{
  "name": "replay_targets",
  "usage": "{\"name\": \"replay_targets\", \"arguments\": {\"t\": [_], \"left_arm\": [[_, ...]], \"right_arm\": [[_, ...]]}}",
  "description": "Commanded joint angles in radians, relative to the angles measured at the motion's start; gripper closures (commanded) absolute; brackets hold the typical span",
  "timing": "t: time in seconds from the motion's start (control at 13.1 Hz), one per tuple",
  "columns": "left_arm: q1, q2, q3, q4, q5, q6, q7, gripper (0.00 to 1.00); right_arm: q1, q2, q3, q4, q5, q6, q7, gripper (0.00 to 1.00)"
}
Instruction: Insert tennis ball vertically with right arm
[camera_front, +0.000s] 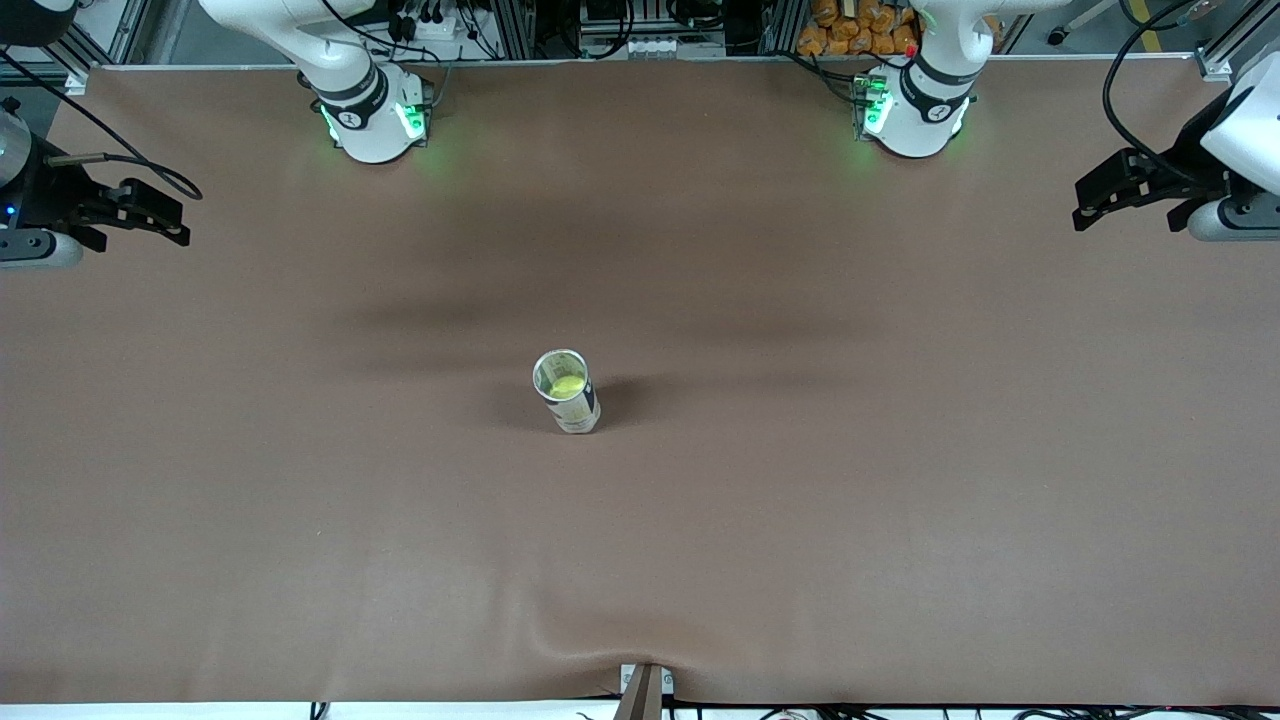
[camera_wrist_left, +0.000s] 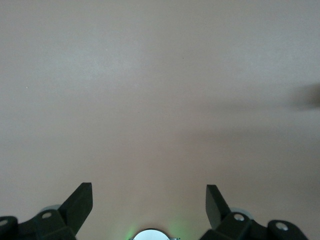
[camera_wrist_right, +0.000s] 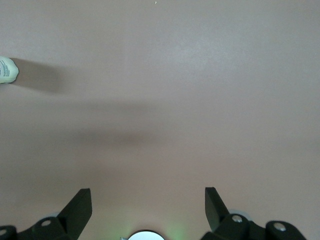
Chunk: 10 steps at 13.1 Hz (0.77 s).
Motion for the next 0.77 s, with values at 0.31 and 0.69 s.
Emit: {"name": "replay_targets", "arguments": {"t": [0.31, 0.69], "left_arm": [[0.010, -0.016, -0.008, -0.011, -0.009, -0.008, 0.017, 0.00], [-0.005, -0.011, -0.009, -0.005, -0.008, -0.008, 0.012, 0.00]], "right_arm": [[0.013, -0.009, -0.008, -0.010, -0.015, 0.006, 0.001, 0.00], [0.013, -0.007, -0.008, -0.011, -0.015, 0.008, 0.001, 0.00]]}}
